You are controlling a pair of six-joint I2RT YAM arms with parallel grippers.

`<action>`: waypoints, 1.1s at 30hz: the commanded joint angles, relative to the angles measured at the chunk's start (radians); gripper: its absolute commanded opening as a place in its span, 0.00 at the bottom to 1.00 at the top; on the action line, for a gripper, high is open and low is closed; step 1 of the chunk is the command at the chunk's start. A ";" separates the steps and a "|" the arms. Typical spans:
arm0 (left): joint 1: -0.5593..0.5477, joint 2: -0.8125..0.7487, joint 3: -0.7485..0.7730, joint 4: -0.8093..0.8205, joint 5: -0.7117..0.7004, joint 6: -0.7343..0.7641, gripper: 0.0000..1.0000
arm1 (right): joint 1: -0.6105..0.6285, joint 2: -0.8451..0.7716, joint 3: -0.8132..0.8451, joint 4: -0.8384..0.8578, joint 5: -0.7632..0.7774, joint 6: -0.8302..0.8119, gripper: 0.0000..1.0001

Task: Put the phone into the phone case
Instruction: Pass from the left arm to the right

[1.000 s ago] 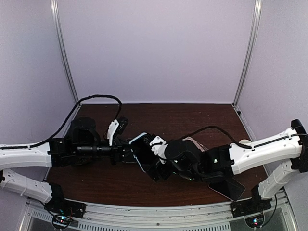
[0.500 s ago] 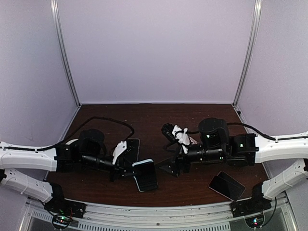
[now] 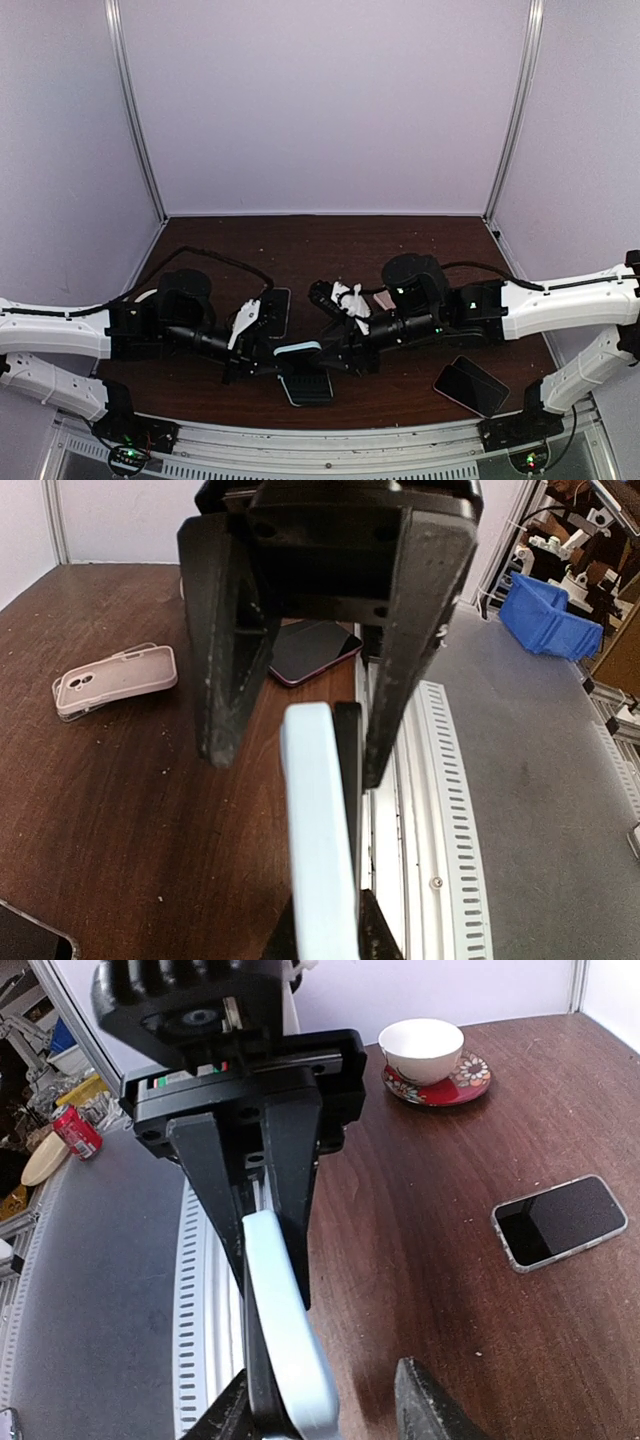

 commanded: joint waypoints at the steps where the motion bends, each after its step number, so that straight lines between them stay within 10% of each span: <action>1: -0.010 -0.020 0.046 0.087 0.047 0.021 0.00 | -0.002 0.012 0.036 0.030 -0.053 -0.002 0.41; 13: -0.012 -0.024 0.048 0.117 0.046 -0.011 0.00 | -0.003 0.040 0.083 0.040 -0.107 -0.006 0.00; 19: -0.011 -0.059 0.013 0.156 0.011 -0.028 0.27 | -0.003 -0.004 0.085 0.041 -0.095 -0.008 0.00; 23: -0.011 -0.052 0.021 0.144 0.005 -0.027 0.24 | -0.003 -0.029 0.089 0.030 -0.086 -0.011 0.00; 25: -0.012 -0.036 0.034 0.133 0.031 -0.015 0.00 | -0.003 -0.035 0.093 0.012 -0.076 -0.013 0.00; 29: -0.011 -0.008 0.071 0.089 0.046 -0.005 0.00 | -0.003 -0.058 0.088 0.011 -0.060 -0.017 0.00; 33: -0.011 -0.001 0.078 0.079 0.056 -0.003 0.34 | -0.003 -0.085 0.075 0.023 -0.027 -0.012 0.00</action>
